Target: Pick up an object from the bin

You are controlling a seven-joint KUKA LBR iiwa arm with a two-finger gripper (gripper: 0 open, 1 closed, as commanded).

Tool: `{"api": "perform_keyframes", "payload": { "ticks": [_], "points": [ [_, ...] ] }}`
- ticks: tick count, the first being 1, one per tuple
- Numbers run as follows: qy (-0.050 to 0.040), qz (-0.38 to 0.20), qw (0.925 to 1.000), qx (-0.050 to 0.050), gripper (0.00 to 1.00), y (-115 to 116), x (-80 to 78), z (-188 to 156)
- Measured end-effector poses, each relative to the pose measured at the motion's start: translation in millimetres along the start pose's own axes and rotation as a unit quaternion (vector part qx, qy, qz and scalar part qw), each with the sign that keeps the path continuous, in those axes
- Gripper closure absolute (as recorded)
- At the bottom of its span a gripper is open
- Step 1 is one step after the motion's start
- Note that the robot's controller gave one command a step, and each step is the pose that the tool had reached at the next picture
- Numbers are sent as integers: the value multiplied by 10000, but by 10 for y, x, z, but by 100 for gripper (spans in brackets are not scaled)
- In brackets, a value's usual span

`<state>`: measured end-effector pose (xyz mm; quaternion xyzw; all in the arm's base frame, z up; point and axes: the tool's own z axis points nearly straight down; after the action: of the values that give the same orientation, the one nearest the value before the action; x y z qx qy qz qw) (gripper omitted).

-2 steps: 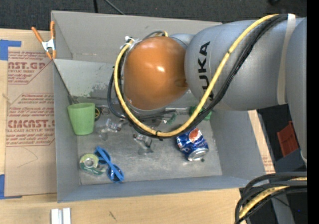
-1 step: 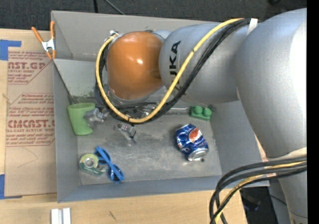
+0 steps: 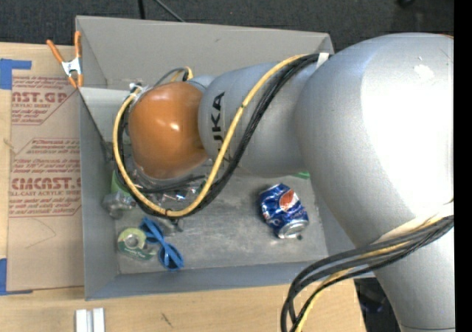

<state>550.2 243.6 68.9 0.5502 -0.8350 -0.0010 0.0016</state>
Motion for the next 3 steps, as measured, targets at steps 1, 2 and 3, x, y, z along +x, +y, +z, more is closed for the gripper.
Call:
{"api": "perform_keyframes", "payload": {
  "ticks": [1,2,3],
  "points": [
    [-32,12,10000,17,100,-17,-14,-30],
    [-30,-36,10000,34,100,-299,66,-447],
    [-40,52,10000,62,100,-600,495,-1308]
  ]
}}
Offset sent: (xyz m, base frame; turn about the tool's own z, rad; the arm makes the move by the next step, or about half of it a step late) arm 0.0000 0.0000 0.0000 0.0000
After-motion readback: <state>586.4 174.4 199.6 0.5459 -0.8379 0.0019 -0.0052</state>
